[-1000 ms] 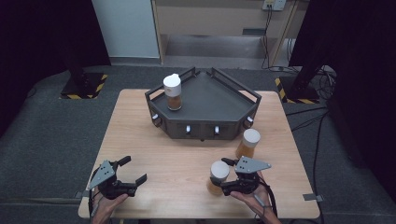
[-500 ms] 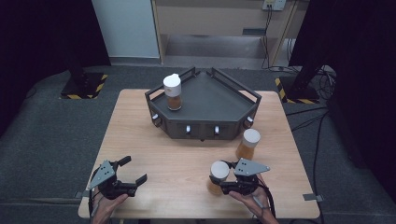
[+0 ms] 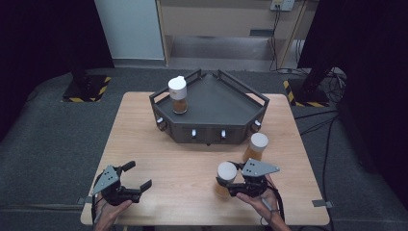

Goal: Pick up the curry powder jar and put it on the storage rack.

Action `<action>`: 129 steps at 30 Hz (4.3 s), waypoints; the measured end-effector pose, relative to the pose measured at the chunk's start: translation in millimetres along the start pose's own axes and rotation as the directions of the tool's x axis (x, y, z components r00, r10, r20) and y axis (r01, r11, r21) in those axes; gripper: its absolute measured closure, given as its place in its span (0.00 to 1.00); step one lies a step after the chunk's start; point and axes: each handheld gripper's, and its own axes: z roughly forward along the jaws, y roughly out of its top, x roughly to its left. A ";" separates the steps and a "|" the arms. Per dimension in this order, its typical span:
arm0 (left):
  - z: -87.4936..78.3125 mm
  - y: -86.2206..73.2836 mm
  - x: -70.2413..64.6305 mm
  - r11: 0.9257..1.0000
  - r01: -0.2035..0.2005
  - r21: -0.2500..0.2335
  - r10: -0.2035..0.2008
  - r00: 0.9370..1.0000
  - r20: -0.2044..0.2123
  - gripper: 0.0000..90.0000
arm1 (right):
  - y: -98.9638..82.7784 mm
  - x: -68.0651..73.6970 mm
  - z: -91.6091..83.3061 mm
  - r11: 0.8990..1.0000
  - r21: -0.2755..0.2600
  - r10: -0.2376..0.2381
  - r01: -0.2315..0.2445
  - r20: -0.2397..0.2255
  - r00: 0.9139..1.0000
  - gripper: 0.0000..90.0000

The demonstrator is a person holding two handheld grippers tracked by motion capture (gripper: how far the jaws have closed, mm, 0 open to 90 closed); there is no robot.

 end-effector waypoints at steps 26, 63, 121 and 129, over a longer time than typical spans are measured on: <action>0.7 0.2 0.4 1.000 0.000 0.004 0.000 1.000 0.003 0.00 | 96.9 -35.2 -4.9 1.000 0.003 0.018 -0.018 -0.002 1.000 0.37; 1.5 -0.5 2.6 1.000 0.015 0.010 -0.016 1.000 0.009 0.00 | 199.2 -87.7 66.7 0.999 -0.011 0.036 -0.034 0.189 0.981 0.37; 1.0 -1.0 3.2 1.000 0.014 0.006 -0.014 1.000 0.010 0.00 | 163.2 -106.9 147.2 0.993 -0.052 0.116 -0.105 0.309 0.944 0.34; 2.0 -0.1 2.6 1.000 0.007 0.012 -0.008 1.000 0.014 0.00 | 168.0 -107.6 128.0 0.991 -0.106 0.113 -0.082 0.326 0.939 0.12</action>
